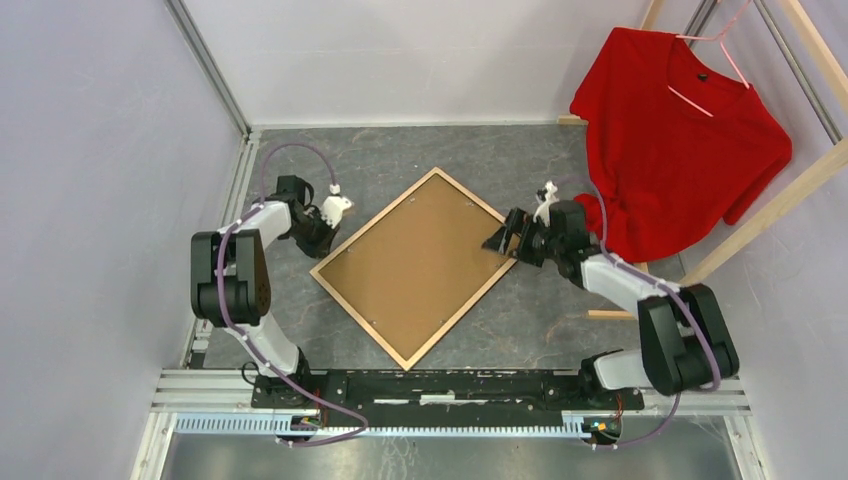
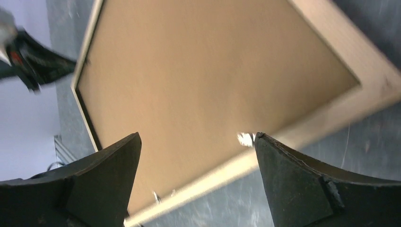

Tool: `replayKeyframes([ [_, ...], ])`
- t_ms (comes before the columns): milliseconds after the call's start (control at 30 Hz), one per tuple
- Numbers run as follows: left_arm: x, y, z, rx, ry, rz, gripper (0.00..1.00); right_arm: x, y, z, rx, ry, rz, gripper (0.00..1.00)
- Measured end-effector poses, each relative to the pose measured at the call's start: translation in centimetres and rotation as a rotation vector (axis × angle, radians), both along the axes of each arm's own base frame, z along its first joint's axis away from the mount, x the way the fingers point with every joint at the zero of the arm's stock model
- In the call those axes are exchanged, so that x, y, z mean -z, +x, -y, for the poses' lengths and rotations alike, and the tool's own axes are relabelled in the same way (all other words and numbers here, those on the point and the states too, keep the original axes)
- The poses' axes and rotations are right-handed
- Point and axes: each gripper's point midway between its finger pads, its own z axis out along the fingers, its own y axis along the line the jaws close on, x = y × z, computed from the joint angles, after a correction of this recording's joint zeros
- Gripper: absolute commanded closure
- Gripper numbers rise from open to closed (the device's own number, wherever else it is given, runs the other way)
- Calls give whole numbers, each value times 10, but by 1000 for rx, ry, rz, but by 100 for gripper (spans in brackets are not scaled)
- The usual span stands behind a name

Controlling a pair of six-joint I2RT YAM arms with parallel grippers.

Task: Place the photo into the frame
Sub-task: Adjust the photo frame at the center of the board.

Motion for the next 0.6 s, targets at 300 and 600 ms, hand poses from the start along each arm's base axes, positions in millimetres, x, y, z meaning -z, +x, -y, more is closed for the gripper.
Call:
replayKeyframes([
  [300,-1,-104,53,245,-98,-184,79,-22,93,-10,35,-3,75,6],
  [600,-6,-117,49,221,-129,-230,77,-38,92,6,71,-79,92,3],
])
